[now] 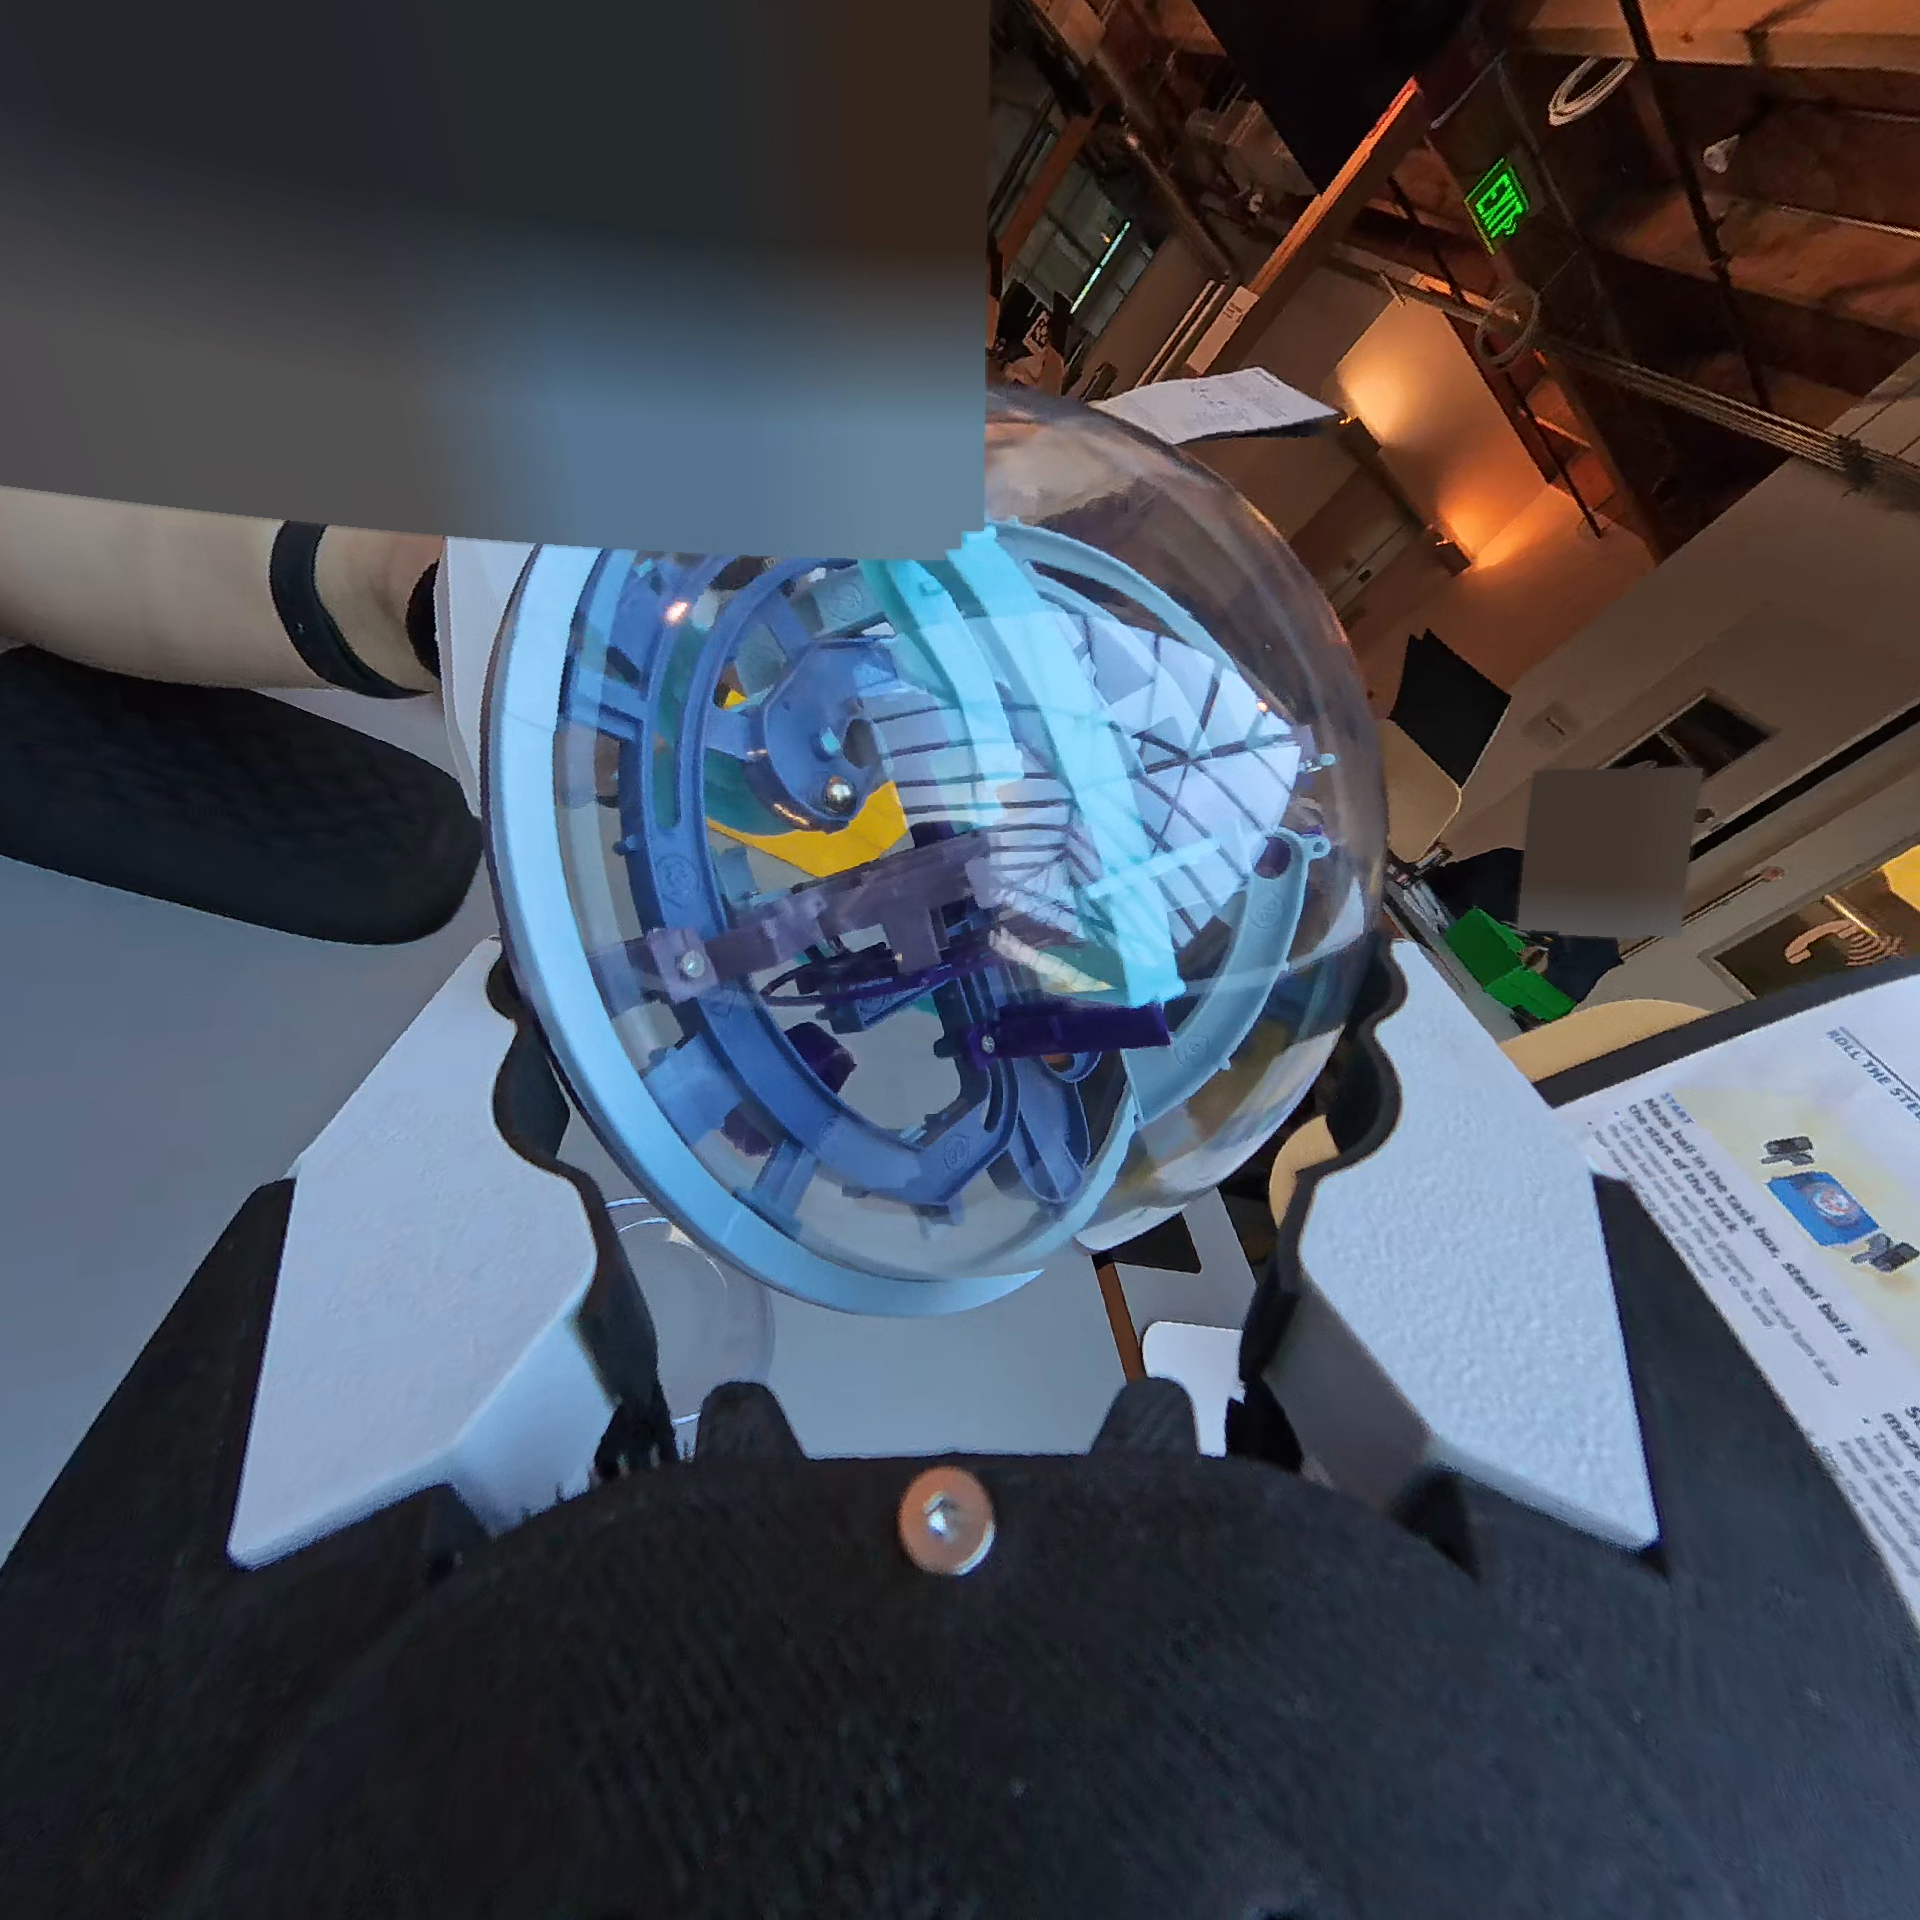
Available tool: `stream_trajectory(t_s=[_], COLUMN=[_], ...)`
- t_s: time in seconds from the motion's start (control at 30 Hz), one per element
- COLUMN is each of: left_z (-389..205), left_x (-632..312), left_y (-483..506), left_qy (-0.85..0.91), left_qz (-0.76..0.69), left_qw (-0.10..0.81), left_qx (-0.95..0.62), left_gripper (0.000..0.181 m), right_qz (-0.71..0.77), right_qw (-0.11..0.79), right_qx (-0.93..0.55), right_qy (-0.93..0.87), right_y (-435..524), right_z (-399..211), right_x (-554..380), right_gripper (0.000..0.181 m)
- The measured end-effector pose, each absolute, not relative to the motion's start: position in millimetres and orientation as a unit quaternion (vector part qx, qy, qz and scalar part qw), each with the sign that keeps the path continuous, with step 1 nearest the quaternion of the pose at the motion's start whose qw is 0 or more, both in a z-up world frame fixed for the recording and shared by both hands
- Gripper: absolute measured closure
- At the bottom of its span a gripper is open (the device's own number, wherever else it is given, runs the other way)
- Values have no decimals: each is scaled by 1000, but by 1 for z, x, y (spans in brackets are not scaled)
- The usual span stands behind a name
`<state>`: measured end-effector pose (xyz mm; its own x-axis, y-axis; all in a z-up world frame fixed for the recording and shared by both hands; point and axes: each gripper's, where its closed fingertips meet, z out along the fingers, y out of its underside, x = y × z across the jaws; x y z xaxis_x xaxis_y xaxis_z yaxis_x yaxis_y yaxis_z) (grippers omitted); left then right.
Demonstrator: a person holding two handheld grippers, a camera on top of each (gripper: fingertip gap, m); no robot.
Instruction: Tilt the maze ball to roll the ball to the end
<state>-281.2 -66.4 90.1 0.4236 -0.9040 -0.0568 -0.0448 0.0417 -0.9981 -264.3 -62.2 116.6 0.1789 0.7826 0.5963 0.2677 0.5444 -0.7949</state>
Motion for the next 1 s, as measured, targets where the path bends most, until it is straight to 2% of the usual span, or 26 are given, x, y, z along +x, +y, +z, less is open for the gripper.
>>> stream_trajectory(t_s=[0.43,1.0], left_z=[117,116], left_x=[-289,-290], left_y=[-79,-78], left_qy=[367,365], left_qz=[-366,-383], left_qw=[628,624], left_qx=[-580,-575], left_gripper=[41,40], right_qz=[214,204], right_qw=[622,614], right_qx=[-421,-436], right_qy=[-625,-625], right_y=[-74,-74], right_z=[143,142], right_x=[-274,-275], right_gripper=[31,31])
